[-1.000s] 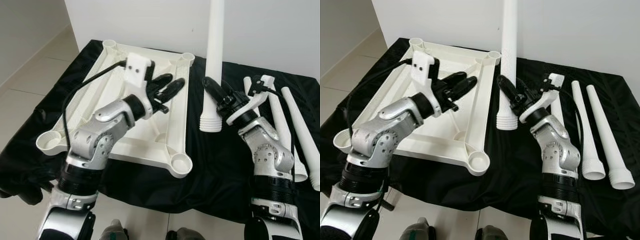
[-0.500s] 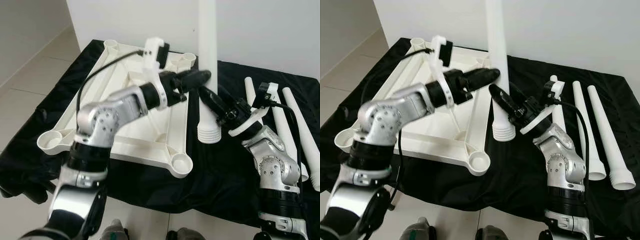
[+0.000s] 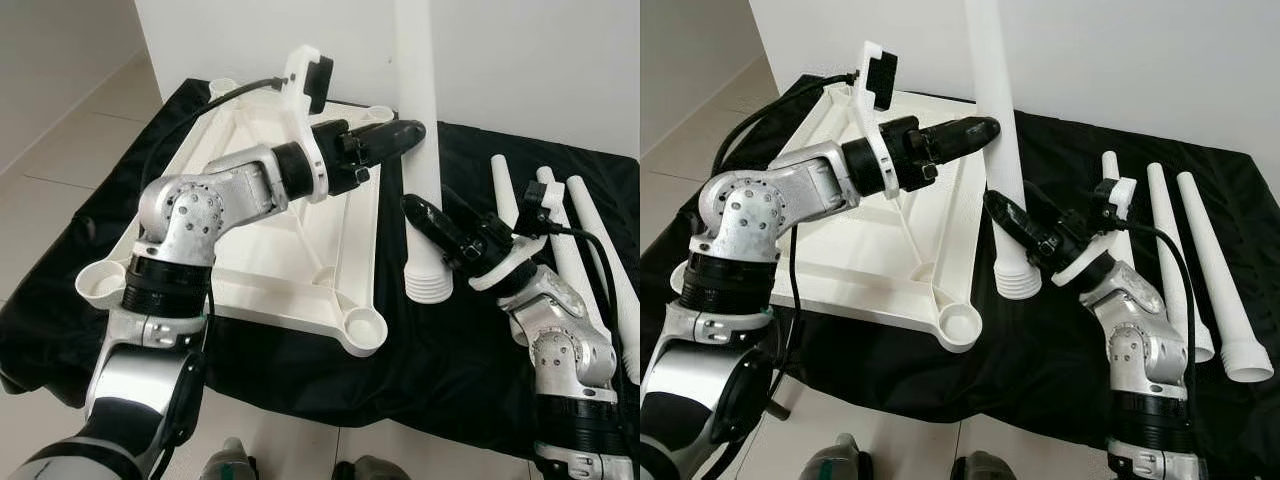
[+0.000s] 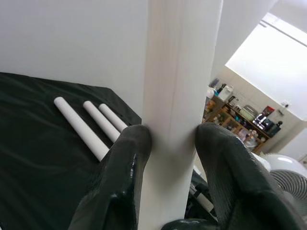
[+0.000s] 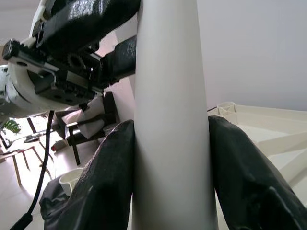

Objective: Building children table

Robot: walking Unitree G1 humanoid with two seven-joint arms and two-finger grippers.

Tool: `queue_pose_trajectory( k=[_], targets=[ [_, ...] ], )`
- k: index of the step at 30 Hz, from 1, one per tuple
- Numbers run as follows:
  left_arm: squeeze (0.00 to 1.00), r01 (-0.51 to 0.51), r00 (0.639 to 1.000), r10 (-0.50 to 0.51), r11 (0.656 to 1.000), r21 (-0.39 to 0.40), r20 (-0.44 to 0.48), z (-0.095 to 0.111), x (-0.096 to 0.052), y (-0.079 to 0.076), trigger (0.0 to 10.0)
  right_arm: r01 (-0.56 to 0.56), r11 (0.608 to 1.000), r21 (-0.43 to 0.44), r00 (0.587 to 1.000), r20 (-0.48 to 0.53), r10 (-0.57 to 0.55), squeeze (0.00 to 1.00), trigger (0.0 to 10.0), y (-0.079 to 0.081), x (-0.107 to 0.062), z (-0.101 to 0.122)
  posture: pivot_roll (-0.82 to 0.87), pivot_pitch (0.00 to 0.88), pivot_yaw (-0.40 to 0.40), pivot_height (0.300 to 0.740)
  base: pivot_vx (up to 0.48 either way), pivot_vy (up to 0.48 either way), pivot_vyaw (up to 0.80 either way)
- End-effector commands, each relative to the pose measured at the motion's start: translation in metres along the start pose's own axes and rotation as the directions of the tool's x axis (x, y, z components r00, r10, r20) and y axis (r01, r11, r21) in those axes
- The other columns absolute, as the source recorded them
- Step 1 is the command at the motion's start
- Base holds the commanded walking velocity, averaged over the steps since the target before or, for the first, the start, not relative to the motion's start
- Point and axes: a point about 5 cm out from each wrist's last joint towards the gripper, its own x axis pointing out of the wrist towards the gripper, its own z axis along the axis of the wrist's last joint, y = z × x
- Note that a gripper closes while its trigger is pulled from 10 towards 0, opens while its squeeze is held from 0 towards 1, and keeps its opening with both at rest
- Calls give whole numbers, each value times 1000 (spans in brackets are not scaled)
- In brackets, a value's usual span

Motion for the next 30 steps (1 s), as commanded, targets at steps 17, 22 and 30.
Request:
queue_pose_trajectory(
  k=[17,22,30],
  targets=[
    [0,246,968,-249,966,78,39,20,7,-25,10000,-130,991,18,985,-109,132,0,10000,18,5,-20,-22,0,-25,740,0,0,0],
    [0,249,966,-253,966,73,57,23,6,-25,0,-119,993,9,986,-115,119,0,10000,17,5,-21,-22,0,-22,740,0,0,0],
    [0,285,955,-290,954,88,53,25,3,-29,0,-81,996,-21,989,-123,78,0,10000,13,5,-21,-21,0,-22,740,0,0,0]
  ],
)
